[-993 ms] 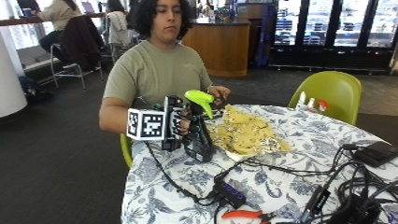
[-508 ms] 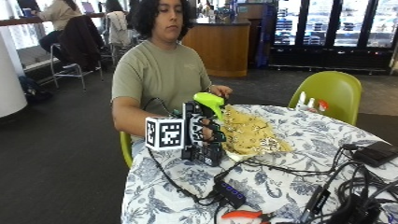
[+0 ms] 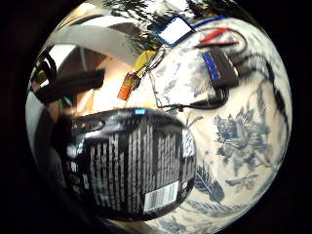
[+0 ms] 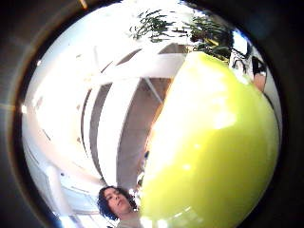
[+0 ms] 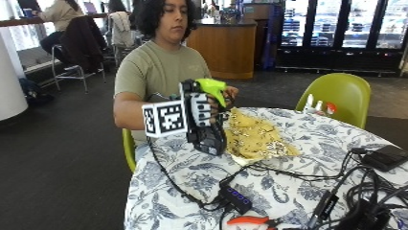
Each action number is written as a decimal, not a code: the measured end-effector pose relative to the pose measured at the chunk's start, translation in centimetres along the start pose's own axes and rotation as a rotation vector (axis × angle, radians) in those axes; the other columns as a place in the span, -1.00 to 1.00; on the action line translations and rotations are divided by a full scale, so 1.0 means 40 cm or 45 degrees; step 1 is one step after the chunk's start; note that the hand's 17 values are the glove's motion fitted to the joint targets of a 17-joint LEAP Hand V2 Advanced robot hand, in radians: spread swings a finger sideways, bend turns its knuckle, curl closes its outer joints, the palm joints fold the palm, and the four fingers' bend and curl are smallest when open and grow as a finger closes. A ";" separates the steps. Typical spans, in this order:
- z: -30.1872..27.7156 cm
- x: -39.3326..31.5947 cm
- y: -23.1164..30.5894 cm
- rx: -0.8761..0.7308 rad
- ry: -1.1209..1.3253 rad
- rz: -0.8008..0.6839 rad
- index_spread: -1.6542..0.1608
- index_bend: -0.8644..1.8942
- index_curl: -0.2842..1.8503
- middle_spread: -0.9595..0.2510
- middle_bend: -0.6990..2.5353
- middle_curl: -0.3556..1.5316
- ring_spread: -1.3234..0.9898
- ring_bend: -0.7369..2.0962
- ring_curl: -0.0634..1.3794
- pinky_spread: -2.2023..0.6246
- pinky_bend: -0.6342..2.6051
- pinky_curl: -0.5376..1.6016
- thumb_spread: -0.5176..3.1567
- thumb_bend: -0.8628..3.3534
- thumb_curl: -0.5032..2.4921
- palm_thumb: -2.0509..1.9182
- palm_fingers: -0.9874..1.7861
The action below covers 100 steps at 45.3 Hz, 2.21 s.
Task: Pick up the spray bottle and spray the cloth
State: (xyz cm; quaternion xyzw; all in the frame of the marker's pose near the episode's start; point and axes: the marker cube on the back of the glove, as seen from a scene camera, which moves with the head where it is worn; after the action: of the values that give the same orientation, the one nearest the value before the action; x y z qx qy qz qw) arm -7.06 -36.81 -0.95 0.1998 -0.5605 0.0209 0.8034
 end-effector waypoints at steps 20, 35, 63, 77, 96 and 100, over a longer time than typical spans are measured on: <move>0.063 -0.351 -0.016 -0.737 0.699 0.269 0.56 -0.08 -0.29 0.31 -0.14 -0.05 -0.01 0.05 -0.27 0.37 -0.34 -0.11 -0.44 -0.60 -0.24 0.55 0.71; 0.222 -0.069 0.108 -1.275 1.079 0.816 0.56 -0.08 -0.24 0.31 -0.13 -0.03 -0.02 0.05 -0.24 0.37 -0.33 -0.10 -0.48 -0.60 -0.19 0.55 0.69; 0.180 -0.206 0.040 -1.164 1.065 0.774 0.56 -0.13 -0.19 0.32 -0.14 -0.01 -0.01 0.06 -0.22 0.39 -0.31 -0.08 -0.43 -0.60 -0.14 0.56 0.67; 0.263 0.021 0.145 -1.396 1.117 1.044 0.56 -0.14 -0.17 0.32 -0.14 0.00 -0.01 0.05 -0.22 0.38 -0.32 -0.09 -0.43 -0.60 -0.12 0.55 0.68; 0.592 -0.286 -0.025 -0.929 0.488 0.287 0.56 -0.16 -0.15 0.32 -0.15 0.00 -0.01 0.05 -0.22 0.39 -0.31 -0.09 -0.41 -0.60 -0.11 0.56 0.67; 0.696 -0.294 -0.044 -0.722 0.378 0.092 0.56 -0.16 -0.14 0.32 -0.15 0.00 -0.01 0.05 -0.22 0.39 -0.31 -0.09 -0.41 -0.60 -0.10 0.56 0.67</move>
State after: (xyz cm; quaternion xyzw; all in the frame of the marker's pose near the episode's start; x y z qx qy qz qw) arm -35.80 -45.78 -4.04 -0.0574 -0.4273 -0.0788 0.8988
